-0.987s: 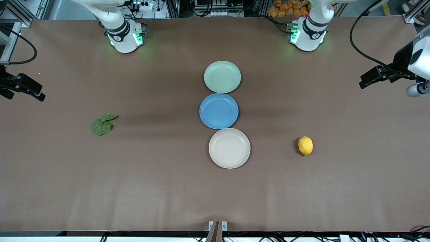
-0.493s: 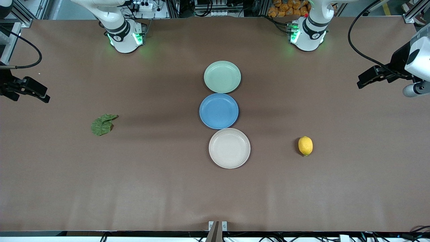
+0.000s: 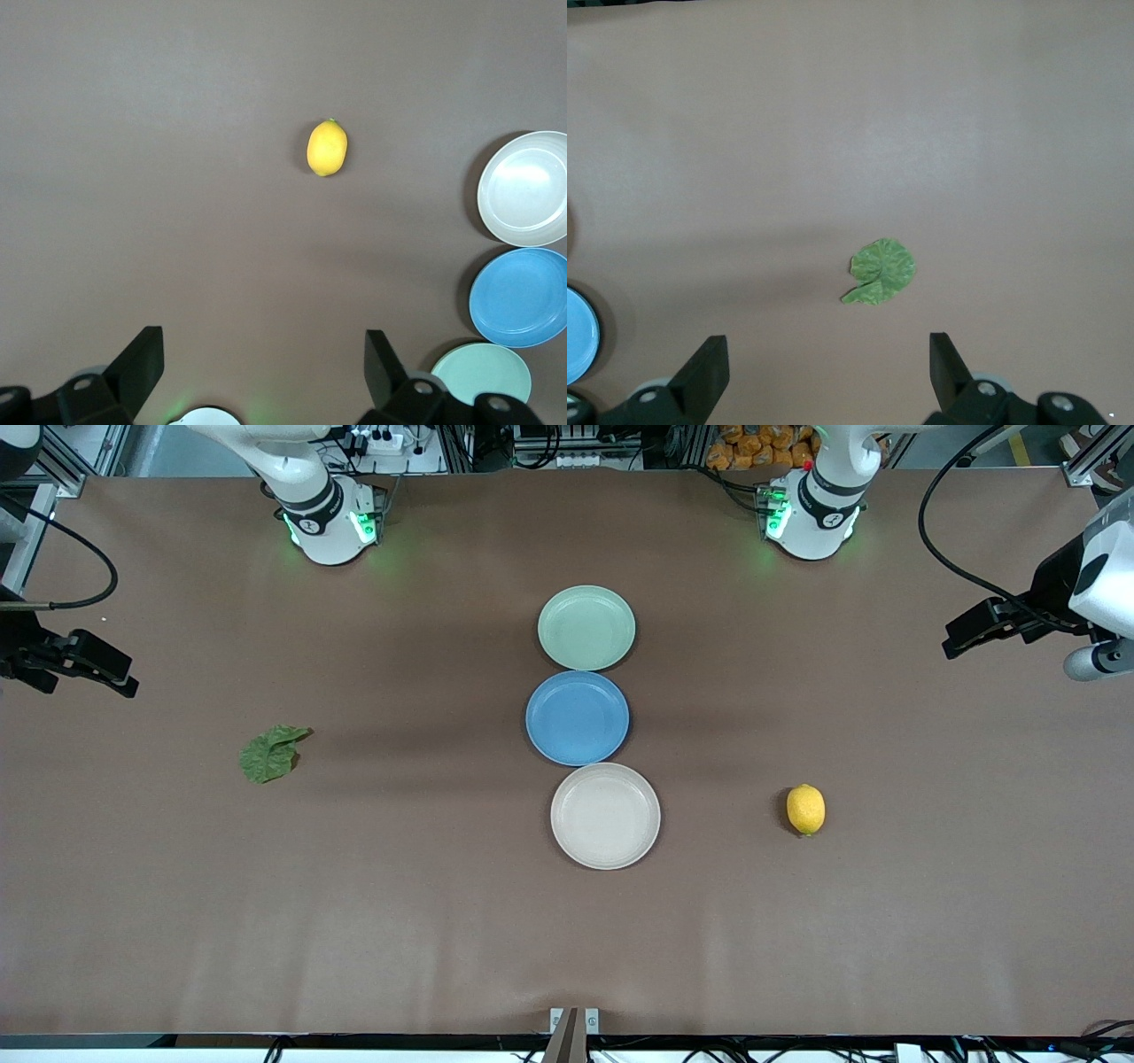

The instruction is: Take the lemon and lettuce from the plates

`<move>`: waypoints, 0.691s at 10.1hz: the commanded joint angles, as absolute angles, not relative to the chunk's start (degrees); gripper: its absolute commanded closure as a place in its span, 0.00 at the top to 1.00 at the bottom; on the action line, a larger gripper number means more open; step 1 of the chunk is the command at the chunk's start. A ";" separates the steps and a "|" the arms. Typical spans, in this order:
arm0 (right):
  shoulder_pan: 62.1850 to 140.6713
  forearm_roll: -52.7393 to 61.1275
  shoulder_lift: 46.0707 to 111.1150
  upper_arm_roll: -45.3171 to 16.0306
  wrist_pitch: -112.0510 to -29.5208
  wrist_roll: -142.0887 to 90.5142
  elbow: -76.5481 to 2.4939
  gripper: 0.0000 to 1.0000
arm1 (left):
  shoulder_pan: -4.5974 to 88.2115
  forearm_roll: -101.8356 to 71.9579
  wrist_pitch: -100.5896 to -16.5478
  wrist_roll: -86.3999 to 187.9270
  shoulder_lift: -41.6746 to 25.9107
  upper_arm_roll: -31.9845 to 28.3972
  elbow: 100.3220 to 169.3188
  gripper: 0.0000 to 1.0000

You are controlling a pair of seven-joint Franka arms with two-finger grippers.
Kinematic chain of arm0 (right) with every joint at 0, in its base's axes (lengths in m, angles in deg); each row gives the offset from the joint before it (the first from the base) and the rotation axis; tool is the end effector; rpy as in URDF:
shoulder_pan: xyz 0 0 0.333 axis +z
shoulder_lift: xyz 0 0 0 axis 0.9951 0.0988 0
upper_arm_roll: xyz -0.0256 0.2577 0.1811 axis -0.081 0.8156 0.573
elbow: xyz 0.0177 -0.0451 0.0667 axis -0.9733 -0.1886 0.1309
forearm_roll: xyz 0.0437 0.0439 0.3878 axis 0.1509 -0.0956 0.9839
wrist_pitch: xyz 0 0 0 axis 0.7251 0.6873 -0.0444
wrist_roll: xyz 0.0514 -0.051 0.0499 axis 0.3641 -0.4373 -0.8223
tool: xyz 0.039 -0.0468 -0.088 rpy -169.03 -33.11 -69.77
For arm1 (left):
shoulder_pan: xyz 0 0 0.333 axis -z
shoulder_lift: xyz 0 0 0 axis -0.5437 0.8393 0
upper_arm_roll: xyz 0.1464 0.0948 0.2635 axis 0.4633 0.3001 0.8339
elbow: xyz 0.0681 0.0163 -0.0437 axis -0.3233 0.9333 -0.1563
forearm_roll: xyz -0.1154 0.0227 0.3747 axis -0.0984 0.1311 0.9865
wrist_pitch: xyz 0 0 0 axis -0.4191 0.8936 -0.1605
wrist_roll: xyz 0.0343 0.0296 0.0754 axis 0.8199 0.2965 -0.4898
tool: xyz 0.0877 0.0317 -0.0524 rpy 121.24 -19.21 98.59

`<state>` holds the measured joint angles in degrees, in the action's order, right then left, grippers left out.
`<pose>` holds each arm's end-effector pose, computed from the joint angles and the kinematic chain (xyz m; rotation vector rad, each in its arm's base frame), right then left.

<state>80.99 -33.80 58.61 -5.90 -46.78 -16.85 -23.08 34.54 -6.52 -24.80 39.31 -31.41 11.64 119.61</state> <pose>0.5768 -0.0035 0.6343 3.1253 -0.1083 0.0821 0.5502 -0.0621 0.6403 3.1239 0.3128 -0.0923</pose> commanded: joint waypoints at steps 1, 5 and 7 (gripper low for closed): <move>81.61 -34.76 58.64 -6.12 -46.40 -16.27 -22.91 1.00 | 34.51 -7.35 -24.46 39.99 -31.66 11.43 118.96 1.00; 81.61 -34.85 58.64 -6.20 -46.40 -16.27 -22.82 1.00 | 33.72 -6.83 -24.37 41.99 -32.10 11.87 118.96 1.00; 81.61 -34.85 58.73 -6.12 -46.48 -16.27 -22.73 1.00 | 33.72 -6.83 -24.37 44.29 -32.18 11.96 118.96 1.00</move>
